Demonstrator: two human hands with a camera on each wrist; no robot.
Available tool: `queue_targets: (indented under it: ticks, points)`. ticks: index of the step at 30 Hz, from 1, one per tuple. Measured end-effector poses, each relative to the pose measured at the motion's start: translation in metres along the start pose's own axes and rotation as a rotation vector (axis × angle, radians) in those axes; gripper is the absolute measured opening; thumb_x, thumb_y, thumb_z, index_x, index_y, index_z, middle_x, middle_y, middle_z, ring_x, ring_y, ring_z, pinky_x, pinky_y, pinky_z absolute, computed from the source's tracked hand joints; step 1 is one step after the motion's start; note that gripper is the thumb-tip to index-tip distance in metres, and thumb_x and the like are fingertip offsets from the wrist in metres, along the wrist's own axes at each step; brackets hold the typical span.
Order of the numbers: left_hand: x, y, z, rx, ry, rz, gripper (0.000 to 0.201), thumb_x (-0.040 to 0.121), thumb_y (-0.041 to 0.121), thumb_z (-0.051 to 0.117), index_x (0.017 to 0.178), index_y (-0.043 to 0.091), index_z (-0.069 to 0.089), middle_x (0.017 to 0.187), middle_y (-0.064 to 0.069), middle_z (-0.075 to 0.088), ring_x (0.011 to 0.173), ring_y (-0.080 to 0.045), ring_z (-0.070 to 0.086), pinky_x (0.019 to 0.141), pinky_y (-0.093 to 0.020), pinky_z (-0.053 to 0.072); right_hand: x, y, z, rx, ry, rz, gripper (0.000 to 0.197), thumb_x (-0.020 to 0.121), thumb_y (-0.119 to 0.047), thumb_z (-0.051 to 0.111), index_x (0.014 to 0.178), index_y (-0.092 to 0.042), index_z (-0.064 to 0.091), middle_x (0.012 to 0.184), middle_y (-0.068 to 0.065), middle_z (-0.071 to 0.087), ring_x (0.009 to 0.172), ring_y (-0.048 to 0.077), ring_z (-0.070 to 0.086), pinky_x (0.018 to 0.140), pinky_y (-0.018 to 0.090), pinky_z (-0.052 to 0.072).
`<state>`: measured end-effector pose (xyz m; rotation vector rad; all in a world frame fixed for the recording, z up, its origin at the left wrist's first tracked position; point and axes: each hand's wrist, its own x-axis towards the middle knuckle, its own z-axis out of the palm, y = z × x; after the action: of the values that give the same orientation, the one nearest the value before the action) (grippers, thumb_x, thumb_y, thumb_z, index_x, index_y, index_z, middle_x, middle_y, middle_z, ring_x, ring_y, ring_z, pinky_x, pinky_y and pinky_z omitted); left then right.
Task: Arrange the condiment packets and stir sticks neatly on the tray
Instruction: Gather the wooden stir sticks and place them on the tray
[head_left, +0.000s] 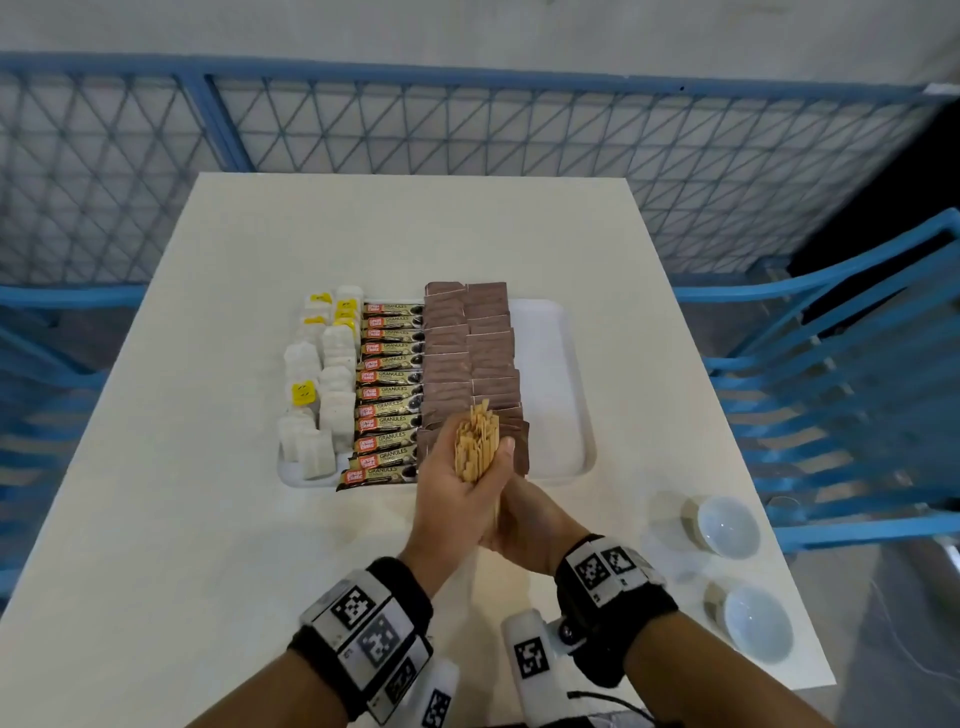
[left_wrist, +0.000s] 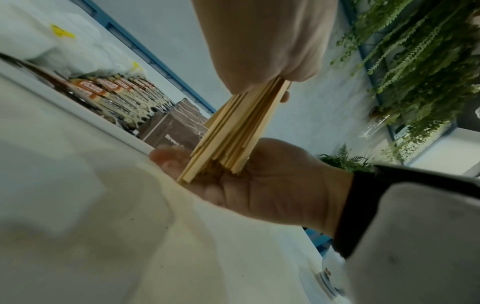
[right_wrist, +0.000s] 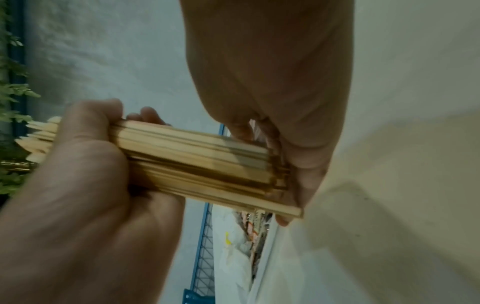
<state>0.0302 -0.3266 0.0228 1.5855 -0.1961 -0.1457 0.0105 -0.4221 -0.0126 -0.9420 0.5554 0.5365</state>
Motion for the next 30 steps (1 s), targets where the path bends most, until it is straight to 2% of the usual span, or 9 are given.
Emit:
queue_targets:
  ticks: [6, 9, 12, 16, 20, 22, 26, 28, 30]
  points:
    - [-0.002, 0.0, -0.013, 0.036, -0.009, 0.032, 0.015, 0.078, 0.03, 0.065, 0.091, 0.031, 0.058, 0.081, 0.013, 0.067, 0.079, -0.005, 0.064, 0.076, -0.024, 0.054, 0.003, -0.005, 0.01, -0.001, -0.097, -0.003, 0.033, 0.1, -0.034, 0.032, 0.104, -0.018, 0.059, 0.087, -0.005, 0.071, 0.079, 0.009, 0.068, 0.062, 0.024, 0.055]
    - [-0.002, 0.0, -0.018, 0.003, 0.058, 0.023, 0.021, 0.074, 0.037, 0.068, 0.091, 0.031, 0.059, 0.081, 0.011, 0.068, 0.08, -0.008, 0.066, 0.076, -0.024, 0.054, 0.008, -0.002, 0.011, -0.123, -0.066, 0.05, 0.043, 0.096, -0.051, 0.032, 0.102, -0.024, 0.064, 0.097, -0.001, 0.066, 0.086, 0.014, 0.063, 0.077, 0.031, 0.052]
    - [0.001, -0.001, -0.024, -0.073, 0.129, 0.001, 0.02, 0.076, 0.029, 0.072, 0.091, 0.027, 0.059, 0.075, 0.01, 0.069, 0.077, -0.011, 0.067, 0.072, -0.019, 0.053, 0.013, 0.003, 0.01, -0.188, -0.08, 0.166, 0.058, 0.088, -0.067, 0.032, 0.103, -0.021, 0.064, 0.106, 0.008, 0.058, 0.092, 0.023, 0.059, 0.09, 0.037, 0.046]
    - [0.001, 0.002, -0.03, -0.052, 0.139, 0.028, 0.024, 0.08, 0.009, 0.071, 0.087, 0.028, 0.058, 0.074, 0.018, 0.069, 0.072, 0.001, 0.065, 0.068, -0.01, 0.049, 0.02, 0.002, 0.02, -0.076, -0.139, 0.122, 0.049, 0.093, -0.057, 0.038, 0.117, -0.022, 0.063, 0.124, 0.007, 0.058, 0.119, 0.027, 0.052, 0.105, 0.046, 0.04]
    - [0.001, 0.003, -0.038, -0.022, 0.108, 0.07, 0.02, 0.078, 0.008, 0.07, 0.084, 0.023, 0.059, 0.074, 0.016, 0.067, 0.07, 0.002, 0.063, 0.067, -0.011, 0.049, 0.023, -0.008, 0.029, -0.057, -0.128, 0.043, 0.039, 0.096, -0.044, 0.038, 0.117, -0.019, 0.061, 0.117, 0.006, 0.064, 0.105, 0.019, 0.062, 0.082, 0.032, 0.055]
    - [0.001, 0.002, -0.043, -0.03, 0.086, 0.056, 0.024, 0.079, 0.001, 0.071, 0.083, 0.022, 0.059, 0.072, 0.018, 0.067, 0.069, 0.003, 0.063, 0.067, -0.009, 0.048, 0.023, -0.007, 0.029, -0.099, -0.147, 0.04, 0.039, 0.097, -0.044, 0.037, 0.116, -0.021, 0.062, 0.115, 0.003, 0.066, 0.105, 0.018, 0.062, 0.084, 0.034, 0.054]
    - [-0.003, -0.007, -0.047, 0.011, 0.048, 0.069, 0.009, 0.076, 0.016, 0.07, 0.079, 0.02, 0.062, 0.073, 0.008, 0.067, 0.069, -0.003, 0.064, 0.068, -0.014, 0.05, 0.024, 0.0, 0.023, -0.493, -0.136, 0.031, 0.039, 0.099, -0.042, 0.033, 0.114, -0.019, 0.061, 0.109, 0.003, 0.065, 0.099, 0.018, 0.058, 0.099, 0.043, 0.047]
    - [-0.007, -0.013, -0.048, 0.012, 0.051, 0.068, 0.01, 0.075, 0.026, 0.07, 0.081, 0.022, 0.063, 0.076, 0.002, 0.067, 0.069, -0.007, 0.064, 0.067, -0.016, 0.051, 0.025, -0.001, 0.021, -0.743, -0.059, -0.066, 0.044, 0.099, -0.038, 0.035, 0.109, -0.005, 0.062, 0.105, 0.011, 0.064, 0.094, 0.018, 0.057, 0.099, 0.046, 0.046]
    - [-0.009, -0.019, -0.051, 0.03, 0.05, 0.069, 0.009, 0.076, 0.029, 0.068, 0.082, 0.029, 0.062, 0.074, 0.006, 0.067, 0.065, -0.004, 0.062, 0.063, -0.015, 0.051, 0.021, -0.006, 0.026, -0.847, 0.041, -0.231, 0.047, 0.099, -0.04, 0.032, 0.098, -0.005, 0.064, 0.096, 0.008, 0.066, 0.087, 0.013, 0.059, 0.092, 0.039, 0.048]
